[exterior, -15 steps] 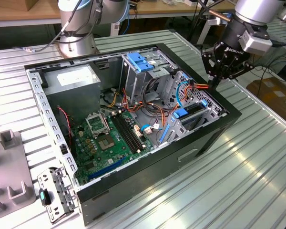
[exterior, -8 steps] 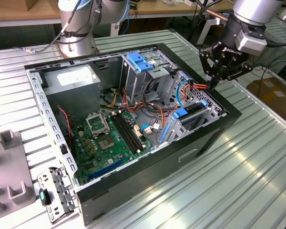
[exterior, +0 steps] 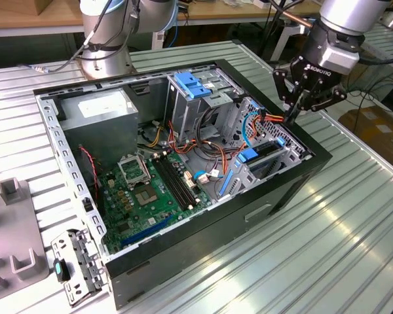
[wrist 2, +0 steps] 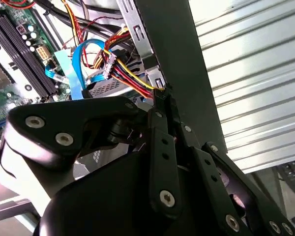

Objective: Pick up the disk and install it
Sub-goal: 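Insert the first disk wire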

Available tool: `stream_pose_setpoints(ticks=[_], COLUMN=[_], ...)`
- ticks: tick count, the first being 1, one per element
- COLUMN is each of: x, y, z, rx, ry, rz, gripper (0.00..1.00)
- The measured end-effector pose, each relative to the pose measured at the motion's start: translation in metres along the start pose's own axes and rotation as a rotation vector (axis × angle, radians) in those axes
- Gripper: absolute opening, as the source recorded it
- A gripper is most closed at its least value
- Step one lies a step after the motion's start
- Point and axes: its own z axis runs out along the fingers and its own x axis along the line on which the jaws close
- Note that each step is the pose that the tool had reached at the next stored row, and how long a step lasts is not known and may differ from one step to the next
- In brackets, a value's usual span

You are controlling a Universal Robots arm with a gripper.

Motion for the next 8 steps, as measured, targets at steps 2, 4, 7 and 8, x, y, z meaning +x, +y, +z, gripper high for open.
stream_pose_setpoints(ticks=[2,4,7,8], x=[-0.0005,-0.0007,-0.0012,-0.0013], y=[0.0006,0.0010,0.0016,0.0017], z=[0.0001,0.0001,0.0004,0.0005], rx=[-0.0011,-0.0017,-0.0032,-0.0035], ry=[-0.0004,-0.0006,-0.0012,-0.0013], rz=[0.034,0.053,0.103,0.112], gripper=[0.16,0.16,0.16,0.16])
